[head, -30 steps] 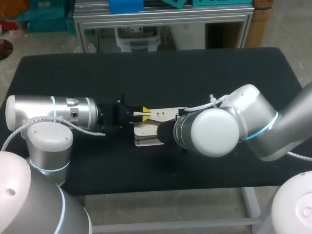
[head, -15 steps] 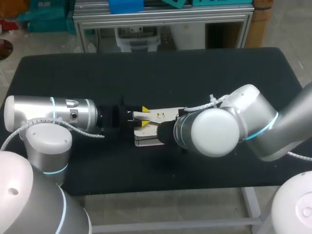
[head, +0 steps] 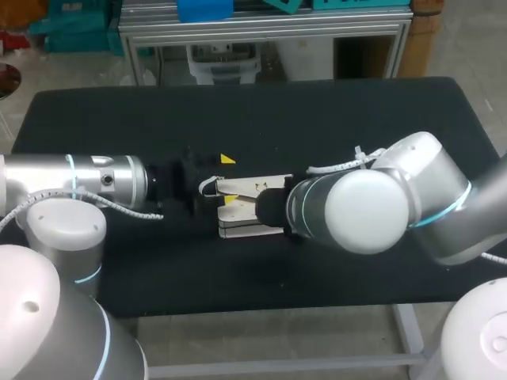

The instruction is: Pick up the bag, open it, inspect its contents, close it, and place it on the opposite side

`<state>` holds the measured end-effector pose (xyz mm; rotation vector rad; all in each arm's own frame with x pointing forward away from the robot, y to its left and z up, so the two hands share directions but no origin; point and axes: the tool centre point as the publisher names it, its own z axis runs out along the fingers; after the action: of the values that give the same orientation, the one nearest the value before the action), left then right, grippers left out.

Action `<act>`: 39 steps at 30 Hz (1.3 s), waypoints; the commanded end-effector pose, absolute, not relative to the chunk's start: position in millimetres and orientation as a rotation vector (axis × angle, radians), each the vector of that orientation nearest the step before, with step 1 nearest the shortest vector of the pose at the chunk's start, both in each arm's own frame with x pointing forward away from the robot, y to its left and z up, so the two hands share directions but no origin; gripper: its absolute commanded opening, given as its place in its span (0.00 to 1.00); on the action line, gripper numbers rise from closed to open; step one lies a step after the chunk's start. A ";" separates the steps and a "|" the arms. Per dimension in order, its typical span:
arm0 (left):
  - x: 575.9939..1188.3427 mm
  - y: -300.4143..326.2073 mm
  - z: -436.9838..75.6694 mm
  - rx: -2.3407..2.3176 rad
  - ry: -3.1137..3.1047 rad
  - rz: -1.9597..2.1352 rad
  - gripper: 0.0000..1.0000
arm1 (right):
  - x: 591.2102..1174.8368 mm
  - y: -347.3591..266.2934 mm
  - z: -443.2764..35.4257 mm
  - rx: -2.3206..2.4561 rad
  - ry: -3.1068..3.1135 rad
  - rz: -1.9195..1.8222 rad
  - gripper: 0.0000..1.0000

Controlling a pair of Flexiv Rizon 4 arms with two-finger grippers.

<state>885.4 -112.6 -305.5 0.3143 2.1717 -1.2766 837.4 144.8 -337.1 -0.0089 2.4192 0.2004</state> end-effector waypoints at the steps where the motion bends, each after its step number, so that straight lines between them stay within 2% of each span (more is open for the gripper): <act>1: 879.9 -101.9 -288.4 0.235 2.297 -1.256 0.94 | 828.2 123.0 -318.3 -0.006 2.388 0.306 1.00; 2: 880.7 -100.4 -287.1 0.205 2.337 -1.256 1.00 | 828.9 121.6 -315.5 -0.008 2.400 0.331 1.00; 23: 880.1 -60.4 -291.2 -0.062 2.862 -1.036 1.00 | 858.8 113.0 -271.3 -0.087 2.874 0.214 1.00; 29: 879.1 -50.4 -294.1 -0.220 2.992 -1.026 1.00 | 865.7 103.7 -267.5 -0.069 2.984 0.358 1.00; 32: 880.4 -46.4 -296.4 -0.345 3.020 -0.973 1.00 | 868.2 101.0 -269.0 -0.094 3.027 0.593 1.00; 39: 880.4 -46.4 -296.4 -0.345 3.020 -0.973 1.00 | 869.3 99.8 -270.2 -0.103 3.050 0.596 1.00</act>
<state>877.1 -45.1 -297.1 -0.3492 2.9975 -0.9941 868.6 104.8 -272.8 -0.0422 2.8807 0.5322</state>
